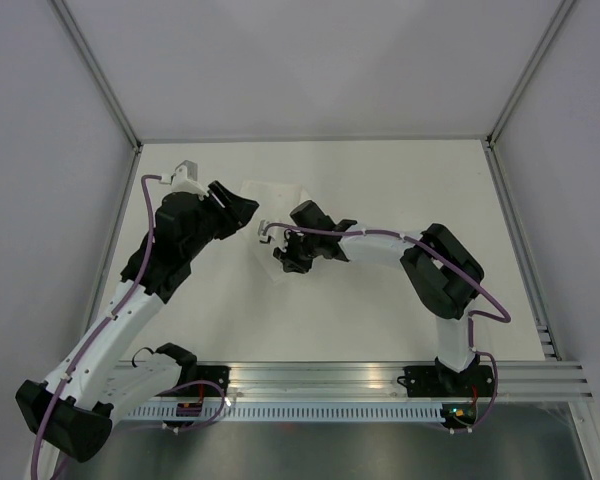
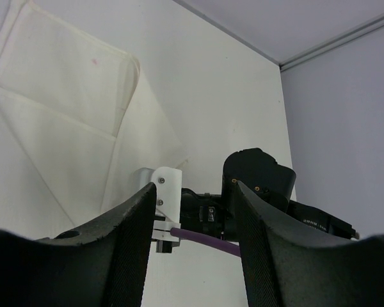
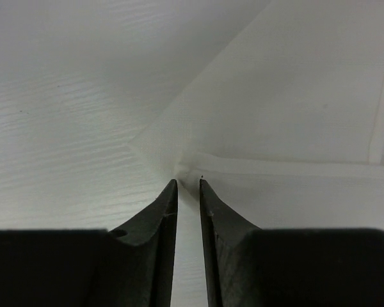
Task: Fold the napkin, place the utensils inside, and roll it up
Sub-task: Fold the napkin, then roll the napkin with the utensil
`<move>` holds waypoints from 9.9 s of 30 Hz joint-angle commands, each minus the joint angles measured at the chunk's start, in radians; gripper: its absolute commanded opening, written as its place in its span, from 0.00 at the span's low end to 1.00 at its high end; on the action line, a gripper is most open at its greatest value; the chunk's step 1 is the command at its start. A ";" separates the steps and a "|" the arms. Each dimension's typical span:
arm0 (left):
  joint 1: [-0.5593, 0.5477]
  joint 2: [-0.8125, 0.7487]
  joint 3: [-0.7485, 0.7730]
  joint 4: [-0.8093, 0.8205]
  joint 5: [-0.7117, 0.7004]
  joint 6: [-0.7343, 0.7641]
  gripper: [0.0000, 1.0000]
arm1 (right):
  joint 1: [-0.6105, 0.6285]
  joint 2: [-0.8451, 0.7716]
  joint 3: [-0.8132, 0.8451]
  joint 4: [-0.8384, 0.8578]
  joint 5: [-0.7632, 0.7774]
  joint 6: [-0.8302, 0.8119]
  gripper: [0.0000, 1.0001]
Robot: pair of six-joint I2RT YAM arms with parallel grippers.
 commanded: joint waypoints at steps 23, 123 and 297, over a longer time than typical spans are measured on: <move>0.119 0.303 -0.018 0.063 -0.082 -0.118 0.40 | -0.310 -0.078 0.147 -0.128 0.067 0.159 0.28; 0.263 0.283 0.251 0.050 0.216 0.289 0.61 | -0.022 -0.141 -0.074 -0.087 0.171 -0.202 0.66; -0.436 1.014 0.295 -0.189 0.317 1.451 0.02 | -0.487 0.160 0.396 -0.780 -0.381 -0.148 0.63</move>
